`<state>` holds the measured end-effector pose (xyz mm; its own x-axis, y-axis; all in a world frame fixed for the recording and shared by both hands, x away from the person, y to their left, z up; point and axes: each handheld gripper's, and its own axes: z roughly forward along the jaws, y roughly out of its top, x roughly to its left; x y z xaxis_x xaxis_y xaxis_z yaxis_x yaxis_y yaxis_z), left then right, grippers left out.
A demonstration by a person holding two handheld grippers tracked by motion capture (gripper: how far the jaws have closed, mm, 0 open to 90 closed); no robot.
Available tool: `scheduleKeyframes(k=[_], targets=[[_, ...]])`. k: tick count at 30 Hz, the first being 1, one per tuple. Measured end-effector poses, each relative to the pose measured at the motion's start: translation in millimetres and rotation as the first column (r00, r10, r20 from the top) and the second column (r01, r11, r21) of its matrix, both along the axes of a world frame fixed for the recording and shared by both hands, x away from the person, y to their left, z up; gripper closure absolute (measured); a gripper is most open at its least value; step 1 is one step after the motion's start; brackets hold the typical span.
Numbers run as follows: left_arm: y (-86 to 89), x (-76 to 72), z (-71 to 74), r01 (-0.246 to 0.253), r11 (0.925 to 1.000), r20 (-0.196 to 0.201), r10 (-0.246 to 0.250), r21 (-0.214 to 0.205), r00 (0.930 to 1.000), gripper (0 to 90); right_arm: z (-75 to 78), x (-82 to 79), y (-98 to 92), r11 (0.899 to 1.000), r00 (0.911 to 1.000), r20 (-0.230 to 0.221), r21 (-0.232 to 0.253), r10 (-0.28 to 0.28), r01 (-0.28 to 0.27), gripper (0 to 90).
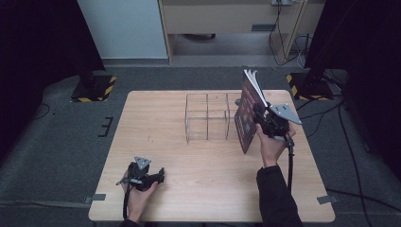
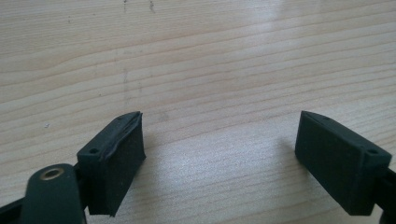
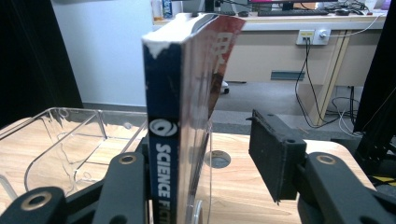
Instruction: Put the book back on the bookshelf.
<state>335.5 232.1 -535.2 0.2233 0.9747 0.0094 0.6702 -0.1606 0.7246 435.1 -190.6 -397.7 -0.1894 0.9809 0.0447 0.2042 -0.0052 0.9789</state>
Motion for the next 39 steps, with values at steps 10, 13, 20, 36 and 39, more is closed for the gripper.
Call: scheduleKeyframes(k=[10, 13, 20, 36, 39], targets=[[-0.2, 0.0, 0.0, -0.001, 1.0000, 0.000, 0.001, 0.000, 1.0000, 14.7, -0.8, -3.0, -1.2, 1.000, 1.0000, -0.004, -0.011, 0.008, -0.008, 49.3], [-0.3, 0.1, 0.0, -0.002, 1.0000, 0.000, 0.002, 0.000, 1.0000, 14.7, -1.7, -5.2, -1.4, 1.000, 0.9997, 0.004, -0.008, 0.025, -0.025, 61.8], [-0.6, 0.2, -0.1, -0.004, 1.0000, 0.002, 0.004, -0.002, 1.0000, 14.7, -4.0, -1.4, 2.3, 0.995, 0.9996, -0.003, 0.096, 0.028, -0.027, 83.9], [-0.6, 0.2, -0.1, -0.003, 1.0000, 0.001, 0.003, -0.002, 1.0000, 14.6, -12.5, -2.2, -0.4, 0.981, 0.9992, 0.035, 0.195, 0.017, -0.024, 77.8], [-0.6, 0.2, -0.2, -0.003, 1.0000, 0.001, 0.003, -0.002, 1.0000, 14.6, -11.9, -2.3, -0.3, 0.983, 0.9988, 0.036, 0.179, 0.035, -0.041, 73.2]])
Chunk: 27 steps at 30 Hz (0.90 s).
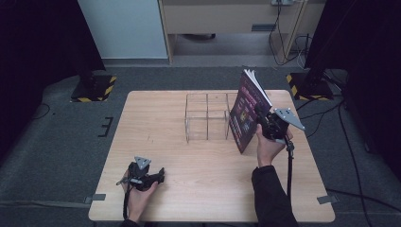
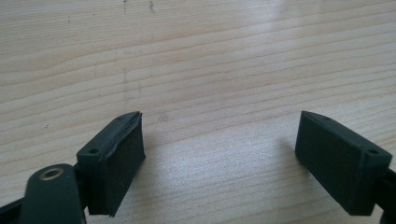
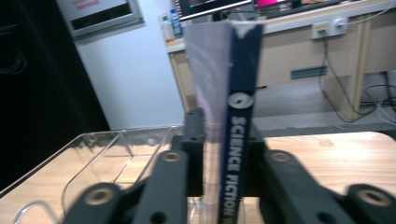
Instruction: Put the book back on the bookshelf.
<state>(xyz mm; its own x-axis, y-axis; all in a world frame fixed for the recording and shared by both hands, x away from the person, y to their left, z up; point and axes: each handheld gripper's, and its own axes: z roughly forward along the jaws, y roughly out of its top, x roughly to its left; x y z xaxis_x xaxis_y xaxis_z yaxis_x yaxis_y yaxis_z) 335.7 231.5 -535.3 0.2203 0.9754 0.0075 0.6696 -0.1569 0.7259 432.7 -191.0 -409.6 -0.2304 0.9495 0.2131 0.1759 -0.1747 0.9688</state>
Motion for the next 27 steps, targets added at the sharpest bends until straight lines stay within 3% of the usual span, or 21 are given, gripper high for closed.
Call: scheduleKeyframes(k=[2, 7, 12, 18, 20, 21, 22, 27], targets=[[0.0, 0.0, 0.0, 0.000, 1.0000, 0.000, 0.000, 0.000, 1.0000, 14.7, 0.4, 0.2, 2.3, 0.999, 0.9999, -0.002, -0.041, 0.010, -0.010, 63.7], [0.0, 0.0, 0.0, 0.000, 1.0000, 0.000, 0.000, 0.000, 1.0000, 14.7, 1.1, -1.9, 2.8, 0.997, 1.0000, -0.008, -0.077, 0.004, -0.005, 42.4], [0.0, 0.0, 0.0, 0.000, 1.0000, 0.000, 0.000, 0.000, 1.0000, 14.7, 2.5, -11.2, -2.1, 0.993, 0.9987, -0.033, -0.112, 0.039, -0.042, 30.4], [0.0, 0.0, 0.0, 0.000, 1.0000, 0.000, 0.000, 0.000, 1.0000, 14.7, -6.6, -33.4, -13.9, 0.986, 0.9906, -0.060, -0.107, 0.123, -0.129, 24.1], [0.0, 0.0, 0.0, 0.000, 1.0000, 0.000, 0.000, 0.000, 1.0000, 14.7, -8.6, -36.6, -15.4, 0.985, 0.9899, -0.065, -0.113, 0.126, -0.133, 23.8], [0.0, 0.0, 0.0, 0.000, 1.0000, 0.000, 0.000, 0.000, 1.0000, 14.6, -16.6, -46.5, -20.8, 0.981, 0.9885, -0.072, -0.133, 0.132, -0.141, 23.3], [0.0, 0.0, 0.0, 0.000, 1.0000, 0.000, 0.000, 0.000, 1.0000, 14.6, -16.6, -46.5, -20.8, 0.981, 0.9885, -0.072, -0.133, 0.132, -0.141, 23.3], [0.0, 0.0, 0.0, 0.000, 1.0000, 0.000, 0.000, 0.000, 1.0000, 14.6, -41.5, -66.2, -33.0, 0.969, 0.9792, -0.147, -0.182, 0.140, -0.166, 22.3]])
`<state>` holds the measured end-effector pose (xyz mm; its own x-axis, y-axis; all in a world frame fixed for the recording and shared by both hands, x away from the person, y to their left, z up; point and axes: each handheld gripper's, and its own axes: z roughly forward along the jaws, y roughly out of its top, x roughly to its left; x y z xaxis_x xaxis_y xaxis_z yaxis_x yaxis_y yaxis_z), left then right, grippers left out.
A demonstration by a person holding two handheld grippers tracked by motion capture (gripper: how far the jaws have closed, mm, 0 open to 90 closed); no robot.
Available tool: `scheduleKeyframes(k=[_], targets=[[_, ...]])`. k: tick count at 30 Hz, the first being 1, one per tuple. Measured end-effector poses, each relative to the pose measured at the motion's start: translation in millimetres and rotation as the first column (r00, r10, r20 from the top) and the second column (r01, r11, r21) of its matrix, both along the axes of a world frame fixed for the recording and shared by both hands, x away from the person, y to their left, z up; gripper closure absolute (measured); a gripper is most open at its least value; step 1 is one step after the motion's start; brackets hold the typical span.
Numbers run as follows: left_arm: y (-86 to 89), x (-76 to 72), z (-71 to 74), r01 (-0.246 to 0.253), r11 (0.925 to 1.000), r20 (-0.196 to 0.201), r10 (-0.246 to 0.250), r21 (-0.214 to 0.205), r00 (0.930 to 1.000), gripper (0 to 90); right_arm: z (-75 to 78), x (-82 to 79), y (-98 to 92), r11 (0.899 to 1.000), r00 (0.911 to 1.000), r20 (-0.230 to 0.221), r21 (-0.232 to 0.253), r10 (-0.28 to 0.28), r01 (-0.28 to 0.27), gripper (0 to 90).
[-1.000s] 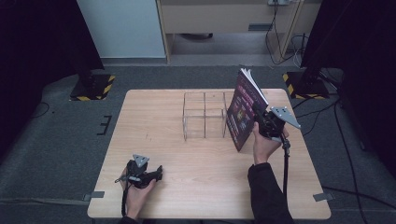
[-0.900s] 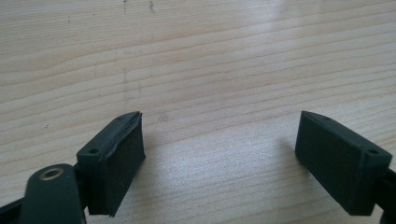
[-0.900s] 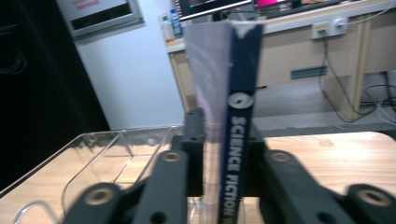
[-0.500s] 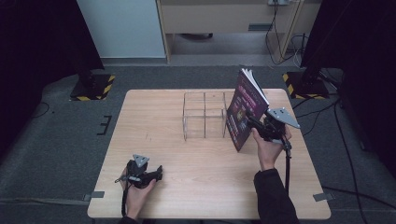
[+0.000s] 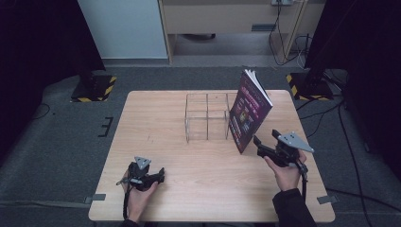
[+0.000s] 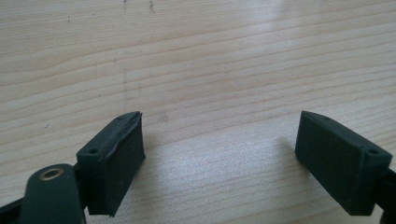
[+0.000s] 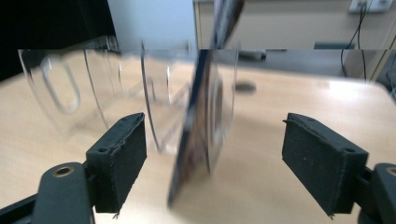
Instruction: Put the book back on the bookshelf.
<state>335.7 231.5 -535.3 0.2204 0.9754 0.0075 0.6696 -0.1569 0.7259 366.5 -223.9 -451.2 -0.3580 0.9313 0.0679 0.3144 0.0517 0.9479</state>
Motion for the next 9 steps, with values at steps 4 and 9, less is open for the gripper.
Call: scheduleKeyframes(k=[4, 9], targets=[[0.0, 0.1, 0.0, 0.001, 1.0000, -0.001, -0.001, 0.000, 1.0000, 14.6, -28.2, -14.3, -12.2, 0.998, 0.9966, -0.082, -0.058, 0.007, -0.011, 21.4], [0.0, 0.1, 0.0, 0.002, 1.0000, -0.001, -0.002, -0.001, 1.0000, 14.2, -44.5, -20.2, -22.6, 0.991, 0.9872, -0.158, -0.132, -0.016, -0.005, 20.5]])
